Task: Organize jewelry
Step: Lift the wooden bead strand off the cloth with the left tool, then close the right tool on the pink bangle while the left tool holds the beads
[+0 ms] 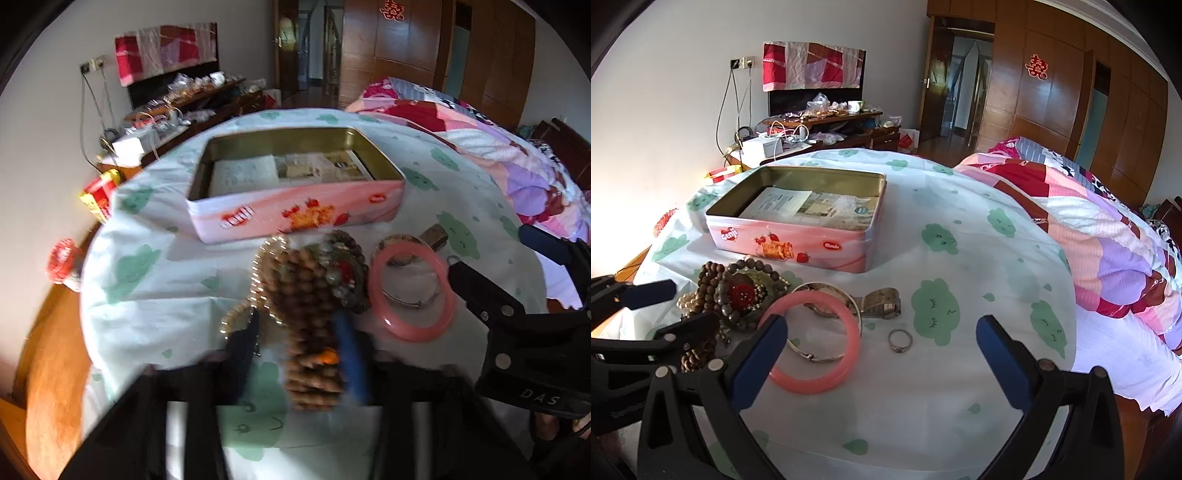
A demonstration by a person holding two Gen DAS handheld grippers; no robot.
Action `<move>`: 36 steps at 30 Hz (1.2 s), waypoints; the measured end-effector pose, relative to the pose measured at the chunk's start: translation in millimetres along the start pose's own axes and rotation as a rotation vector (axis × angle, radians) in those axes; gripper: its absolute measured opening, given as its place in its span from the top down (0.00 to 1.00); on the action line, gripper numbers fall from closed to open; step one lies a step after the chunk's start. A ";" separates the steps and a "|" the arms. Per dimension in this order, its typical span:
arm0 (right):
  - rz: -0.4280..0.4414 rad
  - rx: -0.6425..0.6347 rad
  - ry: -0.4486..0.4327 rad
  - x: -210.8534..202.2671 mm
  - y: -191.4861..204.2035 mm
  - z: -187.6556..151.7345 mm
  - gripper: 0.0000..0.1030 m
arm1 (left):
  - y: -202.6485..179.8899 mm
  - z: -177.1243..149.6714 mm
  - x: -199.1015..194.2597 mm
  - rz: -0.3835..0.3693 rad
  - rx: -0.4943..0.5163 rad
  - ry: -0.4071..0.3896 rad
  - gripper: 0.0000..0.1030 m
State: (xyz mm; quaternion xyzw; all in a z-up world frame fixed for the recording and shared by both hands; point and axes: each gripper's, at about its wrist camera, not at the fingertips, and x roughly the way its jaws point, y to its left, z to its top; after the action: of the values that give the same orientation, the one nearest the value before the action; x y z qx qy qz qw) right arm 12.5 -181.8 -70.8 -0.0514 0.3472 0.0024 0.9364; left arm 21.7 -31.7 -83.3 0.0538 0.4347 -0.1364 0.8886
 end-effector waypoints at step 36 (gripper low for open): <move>0.150 -0.037 0.139 37.4 -2.4 -12.5 0.78 | 51.0 29.0 -55.0 -0.109 -0.159 -0.184 0.86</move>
State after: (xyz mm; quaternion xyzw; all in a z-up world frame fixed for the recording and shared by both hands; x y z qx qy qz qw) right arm 32.8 -186.7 -104.4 -0.0426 0.4143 0.0752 0.9060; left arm 26.3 21.7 -23.3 -0.0531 0.3629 -0.1540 0.9175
